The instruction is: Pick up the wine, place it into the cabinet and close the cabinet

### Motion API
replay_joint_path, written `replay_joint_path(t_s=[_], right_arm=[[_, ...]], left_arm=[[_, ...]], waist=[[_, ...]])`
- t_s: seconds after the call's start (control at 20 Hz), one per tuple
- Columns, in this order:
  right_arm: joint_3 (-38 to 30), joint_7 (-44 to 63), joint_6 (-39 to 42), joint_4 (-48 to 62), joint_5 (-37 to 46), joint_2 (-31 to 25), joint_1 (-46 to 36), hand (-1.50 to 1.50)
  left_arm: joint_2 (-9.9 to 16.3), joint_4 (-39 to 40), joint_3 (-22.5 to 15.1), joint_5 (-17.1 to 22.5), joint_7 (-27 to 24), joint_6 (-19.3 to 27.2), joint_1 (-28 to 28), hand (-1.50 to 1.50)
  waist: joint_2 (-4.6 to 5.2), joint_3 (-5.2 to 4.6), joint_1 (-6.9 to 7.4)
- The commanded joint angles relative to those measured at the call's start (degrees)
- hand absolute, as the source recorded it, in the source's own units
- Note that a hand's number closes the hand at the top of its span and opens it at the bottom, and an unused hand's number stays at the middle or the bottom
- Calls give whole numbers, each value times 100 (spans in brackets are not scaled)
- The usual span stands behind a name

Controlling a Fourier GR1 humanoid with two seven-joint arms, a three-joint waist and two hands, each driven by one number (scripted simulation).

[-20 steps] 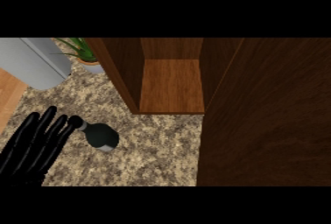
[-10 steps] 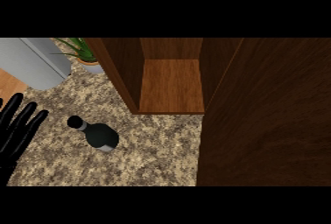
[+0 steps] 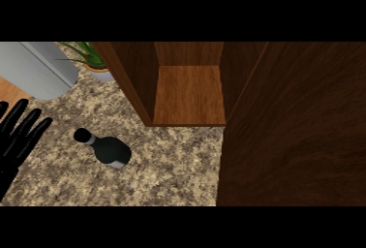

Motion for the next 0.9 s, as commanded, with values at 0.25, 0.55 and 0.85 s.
replay_joint_path(t_s=[0.25, 0.55, 0.85], right_arm=[[-250, 740, 0, -965, -492, -133, -46, -150], [-73, 517, 0, -776, -332, 92, -53, -150], [-58, 882, -137, -1091, -128, 130, -114, -150]], left_arm=[[49, 1443, 191, -336, -787, -1086, 46, -150], [-324, 2484, -107, -1099, -1413, -1164, -368, -150], [-232, 2944, 188, -1425, -1960, -1253, -431, -150]], waist=[[3, -4, -4], [12, -2, -32], [3, -2, -16]])
